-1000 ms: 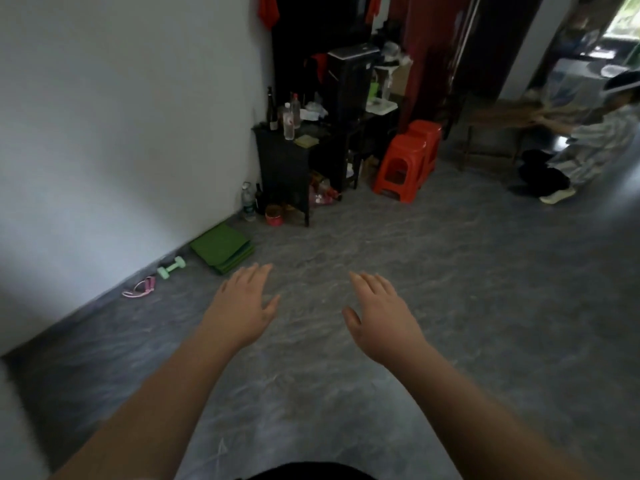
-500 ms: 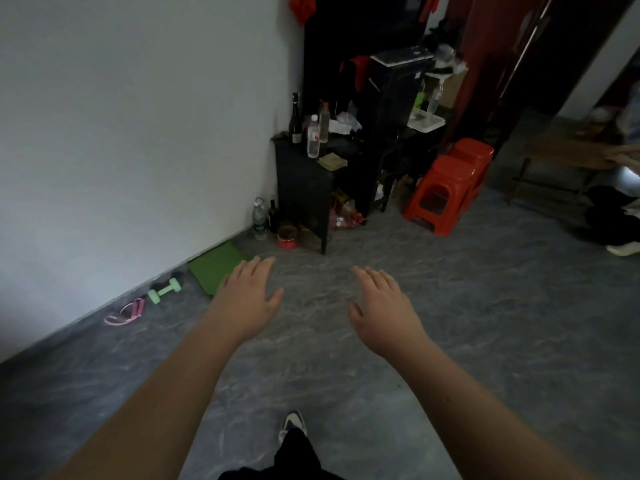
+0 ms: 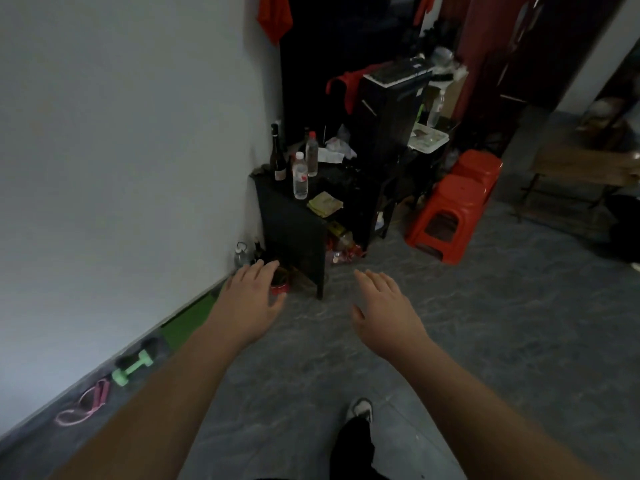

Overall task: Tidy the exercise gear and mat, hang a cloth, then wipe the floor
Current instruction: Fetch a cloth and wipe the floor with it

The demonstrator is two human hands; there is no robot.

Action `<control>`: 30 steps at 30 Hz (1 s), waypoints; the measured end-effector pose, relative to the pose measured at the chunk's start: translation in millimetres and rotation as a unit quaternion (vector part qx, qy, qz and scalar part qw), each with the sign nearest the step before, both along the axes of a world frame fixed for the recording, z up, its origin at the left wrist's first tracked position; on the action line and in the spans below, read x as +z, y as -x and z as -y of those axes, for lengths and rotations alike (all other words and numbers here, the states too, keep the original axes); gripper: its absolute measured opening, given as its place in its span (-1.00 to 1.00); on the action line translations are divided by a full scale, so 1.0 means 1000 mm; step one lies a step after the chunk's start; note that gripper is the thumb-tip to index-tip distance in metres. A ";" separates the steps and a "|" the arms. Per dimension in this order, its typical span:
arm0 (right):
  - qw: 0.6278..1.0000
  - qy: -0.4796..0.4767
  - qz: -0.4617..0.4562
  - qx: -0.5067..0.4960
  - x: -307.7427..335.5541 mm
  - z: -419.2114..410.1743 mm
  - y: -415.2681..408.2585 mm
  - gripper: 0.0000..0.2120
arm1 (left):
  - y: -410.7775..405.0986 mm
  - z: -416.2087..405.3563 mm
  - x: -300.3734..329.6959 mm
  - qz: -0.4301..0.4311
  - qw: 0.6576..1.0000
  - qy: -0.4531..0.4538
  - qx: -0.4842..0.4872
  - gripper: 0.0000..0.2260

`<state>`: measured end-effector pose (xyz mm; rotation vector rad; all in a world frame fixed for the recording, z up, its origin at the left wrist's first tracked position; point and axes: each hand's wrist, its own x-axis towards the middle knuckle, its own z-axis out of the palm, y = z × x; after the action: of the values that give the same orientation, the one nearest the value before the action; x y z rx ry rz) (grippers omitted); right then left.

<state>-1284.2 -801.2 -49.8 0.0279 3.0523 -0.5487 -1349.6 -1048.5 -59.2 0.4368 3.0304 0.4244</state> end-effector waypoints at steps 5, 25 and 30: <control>1.000 0.011 -0.005 0.008 -0.017 -0.039 0.133 -0.37 | 0.131 -0.042 -0.020 -0.001 1.000 -0.013 0.008 -0.40; 0.988 0.006 0.157 -0.006 -0.138 -0.076 0.557 -0.43 | 0.531 -0.112 -0.145 0.198 0.980 0.007 -0.030 -0.40; 0.974 0.027 0.216 -0.056 -0.201 -0.054 0.635 -0.42 | 0.614 -0.120 -0.195 0.266 0.960 0.044 -0.077 -0.41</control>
<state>-1919.4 -747.0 -251.0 0.2800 2.6217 -0.5473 -1963.2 -928.7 -254.5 0.4611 2.4642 0.3303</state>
